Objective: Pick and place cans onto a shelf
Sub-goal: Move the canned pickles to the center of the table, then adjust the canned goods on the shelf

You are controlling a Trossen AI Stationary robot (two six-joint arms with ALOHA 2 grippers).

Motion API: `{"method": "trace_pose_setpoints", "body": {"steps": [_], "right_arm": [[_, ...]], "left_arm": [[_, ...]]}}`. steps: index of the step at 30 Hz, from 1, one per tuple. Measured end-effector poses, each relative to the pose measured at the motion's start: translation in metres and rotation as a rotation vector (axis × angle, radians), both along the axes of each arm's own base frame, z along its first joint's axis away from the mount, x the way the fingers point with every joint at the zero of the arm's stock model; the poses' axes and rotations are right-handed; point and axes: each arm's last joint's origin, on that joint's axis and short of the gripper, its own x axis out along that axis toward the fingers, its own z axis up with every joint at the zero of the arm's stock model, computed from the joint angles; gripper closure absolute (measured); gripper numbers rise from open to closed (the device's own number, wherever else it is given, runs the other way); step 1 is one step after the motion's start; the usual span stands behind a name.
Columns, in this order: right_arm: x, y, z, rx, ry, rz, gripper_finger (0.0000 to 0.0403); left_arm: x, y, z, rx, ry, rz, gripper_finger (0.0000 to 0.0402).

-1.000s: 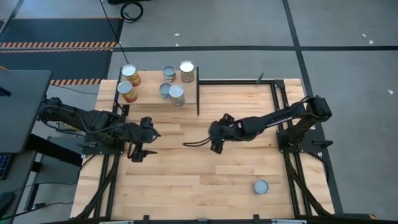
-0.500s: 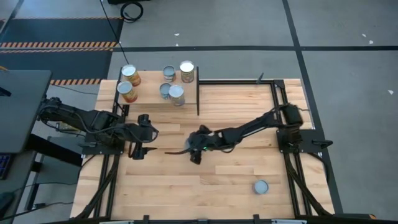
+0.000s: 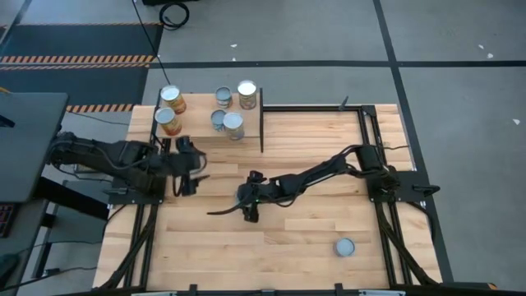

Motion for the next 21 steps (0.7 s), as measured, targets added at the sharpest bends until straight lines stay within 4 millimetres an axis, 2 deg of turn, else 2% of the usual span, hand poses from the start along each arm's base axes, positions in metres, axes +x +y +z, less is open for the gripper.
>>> {"method": "trace_pose_setpoints", "body": {"steps": [4, 8, 15, 18, 21], "right_arm": [[-0.002, -0.001, 0.016, -0.021, -0.017, 0.022, 0.0031], [-0.009, -0.003, 0.041, -0.053, -0.034, 0.042, 0.0020], [-0.030, -0.011, 0.126, -0.258, -0.214, 0.059, 0.0026], [-0.038, -0.025, 0.161, -0.348, -0.297, 0.047, 0.0027], [-0.034, -0.048, 0.192, -0.391, -0.327, 0.021, 0.0027]], "left_arm": [[0.001, 0.016, 0.000, 0.010, 0.019, 0.026, 0.0056], [-0.002, 0.026, 0.003, 0.018, 0.005, 0.064, 0.0064], [-0.008, 0.032, 0.006, 0.018, -0.037, 0.100, 0.0076], [-0.008, 0.032, -0.005, 0.019, -0.048, 0.098, 0.0076], [-0.005, 0.032, -0.018, 0.018, -0.059, 0.098, 0.0076]]}}
